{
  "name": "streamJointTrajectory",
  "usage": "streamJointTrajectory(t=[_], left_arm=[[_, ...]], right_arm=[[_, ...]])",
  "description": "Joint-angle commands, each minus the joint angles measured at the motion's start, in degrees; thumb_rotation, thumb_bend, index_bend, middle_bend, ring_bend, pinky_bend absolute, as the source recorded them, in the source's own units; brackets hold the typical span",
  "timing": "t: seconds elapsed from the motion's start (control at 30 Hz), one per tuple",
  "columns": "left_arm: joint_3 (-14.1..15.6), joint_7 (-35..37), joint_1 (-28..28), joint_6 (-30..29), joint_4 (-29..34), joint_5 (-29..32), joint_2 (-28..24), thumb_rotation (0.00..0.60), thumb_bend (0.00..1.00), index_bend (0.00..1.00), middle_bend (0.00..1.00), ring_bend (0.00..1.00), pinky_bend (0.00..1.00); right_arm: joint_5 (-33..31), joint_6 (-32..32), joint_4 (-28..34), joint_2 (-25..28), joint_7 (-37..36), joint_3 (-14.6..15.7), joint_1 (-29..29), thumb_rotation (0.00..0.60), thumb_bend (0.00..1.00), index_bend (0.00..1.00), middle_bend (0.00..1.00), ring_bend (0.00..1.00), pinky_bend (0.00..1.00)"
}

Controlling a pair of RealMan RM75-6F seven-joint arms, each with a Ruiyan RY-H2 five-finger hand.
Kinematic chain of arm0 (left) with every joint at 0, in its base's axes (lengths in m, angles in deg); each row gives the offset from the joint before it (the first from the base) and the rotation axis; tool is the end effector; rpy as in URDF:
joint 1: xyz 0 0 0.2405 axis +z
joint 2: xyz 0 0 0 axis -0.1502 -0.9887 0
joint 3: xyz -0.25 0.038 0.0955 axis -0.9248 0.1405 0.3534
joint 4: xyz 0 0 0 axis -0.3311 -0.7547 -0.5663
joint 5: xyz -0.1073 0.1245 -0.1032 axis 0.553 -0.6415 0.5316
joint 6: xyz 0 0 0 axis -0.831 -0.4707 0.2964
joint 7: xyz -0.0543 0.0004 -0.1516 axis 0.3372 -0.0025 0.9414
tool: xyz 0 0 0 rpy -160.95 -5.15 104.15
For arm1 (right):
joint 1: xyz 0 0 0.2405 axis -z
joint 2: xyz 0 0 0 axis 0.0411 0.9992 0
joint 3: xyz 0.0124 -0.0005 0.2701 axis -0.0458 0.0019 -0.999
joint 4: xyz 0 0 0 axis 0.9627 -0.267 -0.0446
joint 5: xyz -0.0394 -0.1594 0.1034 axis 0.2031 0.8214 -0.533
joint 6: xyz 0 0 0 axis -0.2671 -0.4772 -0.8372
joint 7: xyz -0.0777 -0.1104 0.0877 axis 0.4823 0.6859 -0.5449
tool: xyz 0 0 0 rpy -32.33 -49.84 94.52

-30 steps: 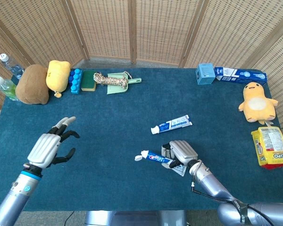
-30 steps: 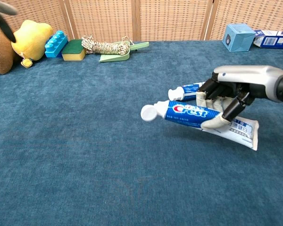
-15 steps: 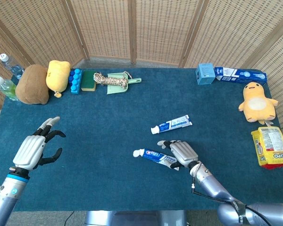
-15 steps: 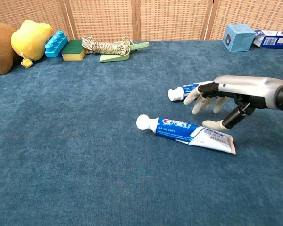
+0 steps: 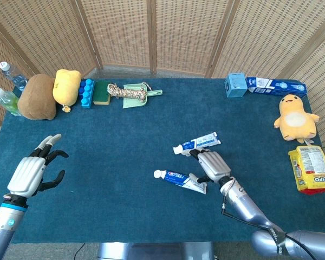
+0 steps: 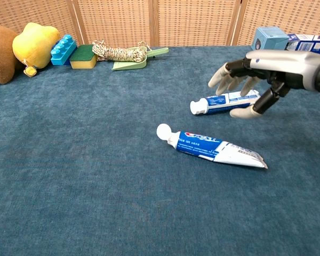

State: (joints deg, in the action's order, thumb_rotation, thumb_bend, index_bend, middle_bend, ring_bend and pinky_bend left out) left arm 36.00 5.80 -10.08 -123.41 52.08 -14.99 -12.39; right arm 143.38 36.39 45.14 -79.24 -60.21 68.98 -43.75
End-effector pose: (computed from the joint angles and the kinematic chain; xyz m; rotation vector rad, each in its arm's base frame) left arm -0.2149 0.2395 0.1647 -1.5248 -1.1050 -1.0351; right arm -0.1447 -0.3292 0.0326 1.8344 -1.3200 1.0194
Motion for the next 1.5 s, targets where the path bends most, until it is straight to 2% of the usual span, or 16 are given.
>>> streamJointTrajectory(t=[0.03, 0.27, 0.43, 0.6, 0.73, 0.87, 1.03, 1.2, 1.33, 1.5], left_arm=[[0.19, -1.09, 0.88, -0.83, -0.17, -0.51, -0.32, 0.600, 0.38, 0.33, 0.05, 0.01, 0.21], [0.57, -0.76, 2.12, -0.57, -0.17, -0.43, -1.05, 0.599, 0.38, 0.33, 0.05, 0.01, 0.19], [0.49, -0.50, 2.71, -0.46, -0.31, -0.38, -1.30, 0.600, 0.38, 0.33, 0.04, 0.01, 0.18], [0.51, -0.60, 3.06, 0.04, -0.23, -0.31, -1.39, 0.600, 0.38, 0.32, 0.04, 0.00, 0.17], [0.48, -0.64, 3.36, 0.21, -0.06, -0.30, -1.59, 0.600, 0.38, 0.32, 0.04, 0.00, 0.18], [0.33, -0.45, 3.52, 0.45, 0.14, -0.33, -1.76, 0.600, 0.38, 0.32, 0.03, 0.00, 0.18], [0.27, -0.52, 3.76, 0.63, 0.32, -0.60, -1.90, 0.599, 0.38, 0.32, 0.03, 0.00, 0.18], [0.24, -0.23, 4.20, 0.60, 0.36, -0.67, -2.11, 0.600, 0.38, 0.32, 0.03, 0.00, 0.18], [0.13, 0.36, 4.28, 0.91, 0.28, -0.96, -2.07, 0.600, 0.38, 0.31, 0.03, 0.00, 0.18], [-0.05, 0.64, 4.20, 1.26, 0.29, -1.71, -1.90, 0.600, 0.38, 0.31, 0.02, 0.00, 0.18]], right_arm=[[-0.71, -0.69, -2.81, -1.38, 0.79, -1.25, -1.25, 0.600, 0.31, 0.22, 0.29, 0.20, 0.26], [-2.03, -3.13, -10.82, -4.40, 3.10, -2.77, -4.27, 0.600, 0.24, 0.24, 0.25, 0.15, 0.26], [-2.65, -5.45, -16.20, -5.66, 3.95, -3.53, -6.28, 0.600, 0.24, 0.24, 0.22, 0.13, 0.26], [-5.34, -11.11, -20.75, -5.84, 5.40, -3.78, -9.37, 0.600, 0.25, 0.22, 0.20, 0.11, 0.26], [-8.27, -15.91, -22.43, -5.10, 6.95, -3.40, -12.00, 0.547, 0.30, 0.21, 0.20, 0.11, 0.25], [-11.64, -18.76, -24.18, -5.38, 8.80, -2.54, -14.37, 0.513, 0.31, 0.22, 0.20, 0.11, 0.25], [-15.73, -20.74, -26.36, -5.92, 11.82, -0.73, -17.29, 0.440, 0.32, 0.22, 0.20, 0.10, 0.25], [-21.78, -22.64, -26.85, -4.89, 15.97, 2.45, -20.90, 0.355, 0.33, 0.24, 0.21, 0.11, 0.25], [-27.76, -22.94, -24.46, -2.71, 19.35, 6.55, -23.58, 0.333, 0.33, 0.24, 0.21, 0.12, 0.25], [-33.48, -19.73, -20.06, -0.75, 21.80, 10.46, -25.58, 0.323, 0.33, 0.25, 0.22, 0.12, 0.25]])
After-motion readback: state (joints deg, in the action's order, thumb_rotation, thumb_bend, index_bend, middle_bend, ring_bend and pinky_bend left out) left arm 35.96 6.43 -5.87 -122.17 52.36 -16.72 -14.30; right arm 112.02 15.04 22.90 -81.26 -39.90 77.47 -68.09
